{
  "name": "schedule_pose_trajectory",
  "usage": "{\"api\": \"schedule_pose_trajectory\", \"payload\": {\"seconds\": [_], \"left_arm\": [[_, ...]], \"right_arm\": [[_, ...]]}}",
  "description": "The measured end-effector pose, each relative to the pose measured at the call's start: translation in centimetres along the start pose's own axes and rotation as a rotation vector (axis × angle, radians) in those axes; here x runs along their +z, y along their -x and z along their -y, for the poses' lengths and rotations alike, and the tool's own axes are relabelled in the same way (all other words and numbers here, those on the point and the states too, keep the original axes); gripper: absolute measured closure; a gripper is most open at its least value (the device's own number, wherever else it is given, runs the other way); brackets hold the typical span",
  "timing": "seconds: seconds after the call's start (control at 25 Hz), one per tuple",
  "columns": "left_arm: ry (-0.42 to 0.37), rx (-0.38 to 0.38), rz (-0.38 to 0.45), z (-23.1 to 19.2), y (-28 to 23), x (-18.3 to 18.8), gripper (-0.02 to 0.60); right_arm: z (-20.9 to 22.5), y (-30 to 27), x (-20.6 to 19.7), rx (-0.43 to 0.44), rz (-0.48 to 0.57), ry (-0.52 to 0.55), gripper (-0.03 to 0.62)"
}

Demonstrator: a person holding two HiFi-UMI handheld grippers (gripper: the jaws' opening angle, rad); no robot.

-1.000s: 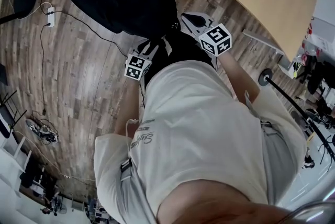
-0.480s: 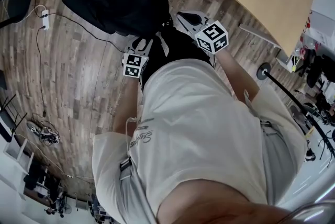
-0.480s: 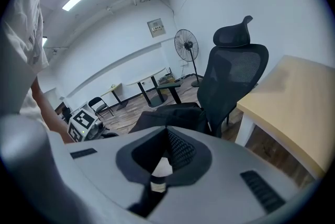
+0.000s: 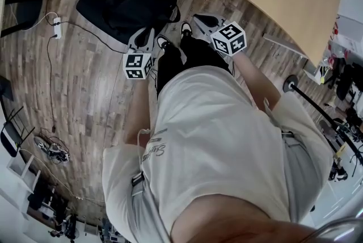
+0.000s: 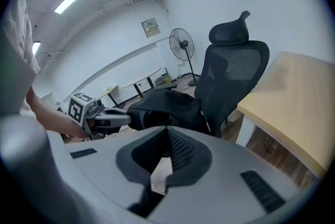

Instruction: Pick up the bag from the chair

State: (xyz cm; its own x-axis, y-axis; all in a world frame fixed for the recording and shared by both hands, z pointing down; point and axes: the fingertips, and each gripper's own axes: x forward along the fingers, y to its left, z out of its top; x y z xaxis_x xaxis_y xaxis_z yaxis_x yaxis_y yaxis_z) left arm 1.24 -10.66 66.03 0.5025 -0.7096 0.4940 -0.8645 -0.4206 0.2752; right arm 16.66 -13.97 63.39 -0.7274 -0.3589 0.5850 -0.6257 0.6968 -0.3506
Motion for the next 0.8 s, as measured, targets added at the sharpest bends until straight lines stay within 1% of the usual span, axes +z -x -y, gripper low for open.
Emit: {"api": "schedule_pose_trajectory", "payload": {"seconds": [0.16, 0.24, 0.4, 0.44, 0.56, 0.68, 0.8], "left_arm": [[0.021, -0.095, 0.005, -1.1, 0.3, 1.4, 0.549], [0.054, -0.137, 0.023, -1.4, 0.9, 2.1, 0.551], [0.127, -0.172, 0.073, -2.1, 2.1, 3.0, 0.551], [0.137, -0.175, 0.083, -2.4, 2.4, 3.3, 0.551], [0.162, -0.181, 0.110, -3.5, 3.1, 4.2, 0.551], [0.174, -0.177, 0.119, -4.4, 3.5, 4.9, 0.551], [0.184, -0.162, 0.122, -4.9, 3.4, 5.6, 0.551]], "right_arm": [[-0.2, -1.2, 1.3, -0.010, 0.019, 0.002, 0.600], [-0.4, -2.0, 1.1, -0.008, 0.005, -0.002, 0.600], [0.0, -3.2, -0.5, -0.010, -0.025, -0.044, 0.600], [0.1, -3.5, -0.8, -0.003, -0.027, -0.070, 0.585], [0.0, -4.5, -0.9, 0.046, -0.035, -0.132, 0.507], [-0.1, -6.0, -0.3, 0.127, -0.058, -0.131, 0.430], [0.4, -8.5, 1.2, 0.217, -0.079, -0.122, 0.383]]}}
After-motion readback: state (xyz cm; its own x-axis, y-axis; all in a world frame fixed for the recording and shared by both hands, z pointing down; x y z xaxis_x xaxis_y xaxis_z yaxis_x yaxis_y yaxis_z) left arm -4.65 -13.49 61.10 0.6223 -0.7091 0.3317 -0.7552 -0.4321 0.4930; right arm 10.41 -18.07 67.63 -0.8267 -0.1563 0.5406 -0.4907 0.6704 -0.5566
